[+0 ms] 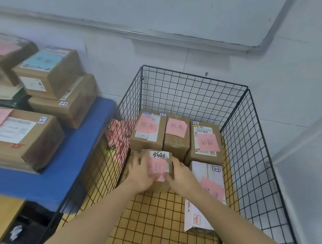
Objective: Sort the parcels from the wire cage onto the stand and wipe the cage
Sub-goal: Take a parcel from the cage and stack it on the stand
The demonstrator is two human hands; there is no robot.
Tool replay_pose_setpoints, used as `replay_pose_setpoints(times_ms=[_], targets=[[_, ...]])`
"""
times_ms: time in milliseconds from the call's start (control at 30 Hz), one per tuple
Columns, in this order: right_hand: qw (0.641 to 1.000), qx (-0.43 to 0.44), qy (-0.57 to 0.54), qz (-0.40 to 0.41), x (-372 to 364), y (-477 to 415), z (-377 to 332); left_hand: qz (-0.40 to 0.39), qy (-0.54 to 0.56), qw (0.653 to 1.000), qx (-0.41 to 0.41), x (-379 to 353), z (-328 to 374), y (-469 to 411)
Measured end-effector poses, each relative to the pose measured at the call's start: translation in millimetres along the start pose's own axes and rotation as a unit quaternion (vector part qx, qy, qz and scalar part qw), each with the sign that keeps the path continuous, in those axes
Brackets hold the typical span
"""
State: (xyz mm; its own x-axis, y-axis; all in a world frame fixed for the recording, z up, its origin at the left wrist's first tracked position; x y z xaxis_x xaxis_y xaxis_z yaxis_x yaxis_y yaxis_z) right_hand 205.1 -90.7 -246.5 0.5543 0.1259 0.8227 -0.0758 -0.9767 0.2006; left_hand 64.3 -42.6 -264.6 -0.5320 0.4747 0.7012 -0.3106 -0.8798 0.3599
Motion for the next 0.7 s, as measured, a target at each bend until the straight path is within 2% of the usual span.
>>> replay_pose_setpoints(times_ms=[133, 333, 567, 700], targets=[[0.999, 0.012, 0.017, -0.043, -11.8, -0.9, 2.0, -0.07, 0.06, 0.996, 0.02, -10.9, -7.5, 3.8], [0.999, 0.008, 0.026, -0.04, -12.0, -4.1, 3.1, -0.047, 0.077, 0.996, 0.021, -8.4, -9.5, -0.1], [0.997, 0.022, 0.058, 0.039, 32.8, -4.6, -14.5, -0.024, 0.099, 0.994, 0.028, 12.6, 4.4, 3.4], [0.992, 0.047, 0.088, 0.078, 69.6, 3.4, -28.7, -0.021, 0.087, 0.996, -0.013, 37.7, 29.8, 13.3]])
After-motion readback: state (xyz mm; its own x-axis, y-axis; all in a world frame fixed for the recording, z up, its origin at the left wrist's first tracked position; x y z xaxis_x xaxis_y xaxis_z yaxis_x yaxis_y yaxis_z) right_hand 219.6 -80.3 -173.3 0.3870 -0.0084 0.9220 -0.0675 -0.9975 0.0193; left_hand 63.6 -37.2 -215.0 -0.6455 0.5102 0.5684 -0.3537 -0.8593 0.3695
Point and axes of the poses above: each hand's wrist, its own y-axis away from the middle knuckle, its own x-axis out of the back of the hand, z = x × y, the point moved 3 cm from there along -y, towards the middle knuckle, and after that the axes turned 2 degrees about -y, right-handed, at the moved point
